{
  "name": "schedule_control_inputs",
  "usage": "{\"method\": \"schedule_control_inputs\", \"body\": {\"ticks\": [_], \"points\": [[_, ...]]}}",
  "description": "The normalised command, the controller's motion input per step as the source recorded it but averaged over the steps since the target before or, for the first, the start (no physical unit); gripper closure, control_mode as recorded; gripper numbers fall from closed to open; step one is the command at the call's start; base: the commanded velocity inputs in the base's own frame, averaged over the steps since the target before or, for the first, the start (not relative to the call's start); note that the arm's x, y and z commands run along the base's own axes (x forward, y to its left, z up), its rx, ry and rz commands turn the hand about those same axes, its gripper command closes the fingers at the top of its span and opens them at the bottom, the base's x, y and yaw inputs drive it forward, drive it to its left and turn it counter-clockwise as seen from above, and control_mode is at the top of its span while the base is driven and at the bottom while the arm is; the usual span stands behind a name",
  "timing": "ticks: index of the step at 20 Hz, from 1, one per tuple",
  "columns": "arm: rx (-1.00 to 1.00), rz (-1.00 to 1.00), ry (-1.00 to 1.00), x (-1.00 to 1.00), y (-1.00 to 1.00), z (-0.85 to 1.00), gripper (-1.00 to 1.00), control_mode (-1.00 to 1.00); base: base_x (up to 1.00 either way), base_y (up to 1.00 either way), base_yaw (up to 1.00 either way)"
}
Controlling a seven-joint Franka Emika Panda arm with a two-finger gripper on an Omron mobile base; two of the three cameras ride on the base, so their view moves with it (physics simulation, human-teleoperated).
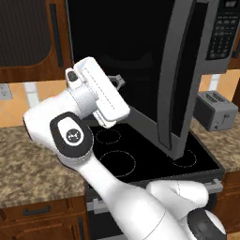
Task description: Open the microwave, place the bowl with waffle inside the microwave, then close the microwave door and turn it on.
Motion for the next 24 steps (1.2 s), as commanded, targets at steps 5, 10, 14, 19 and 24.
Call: {"method": "schedule_control_inputs", "body": {"ticks": [5, 10, 14, 19, 24], "points": [[0.3, 0.05, 0.42, 0.15, -1.0, 0.48, 1.0, -1.0, 0.0, 0.0, 0.0], [0.41, 0.11, -0.05, 0.29, -1.0, 0.01, 1.0, -1.0, 0.0, 0.0, 0.0], [0.4, 0.19, -0.1, 0.45, -1.0, 0.0, 1.0, -1.0, 0.0, 0.0, 0.0], [0.3, 0.32, -0.1, 0.94, -0.93, -0.04, 1.0, -1.0, 0.0, 0.0, 0.0], [0.16, 0.39, -0.03, 1.0, -0.59, -0.23, 1.0, -1.0, 0.0, 0.0, 0.0]]}}
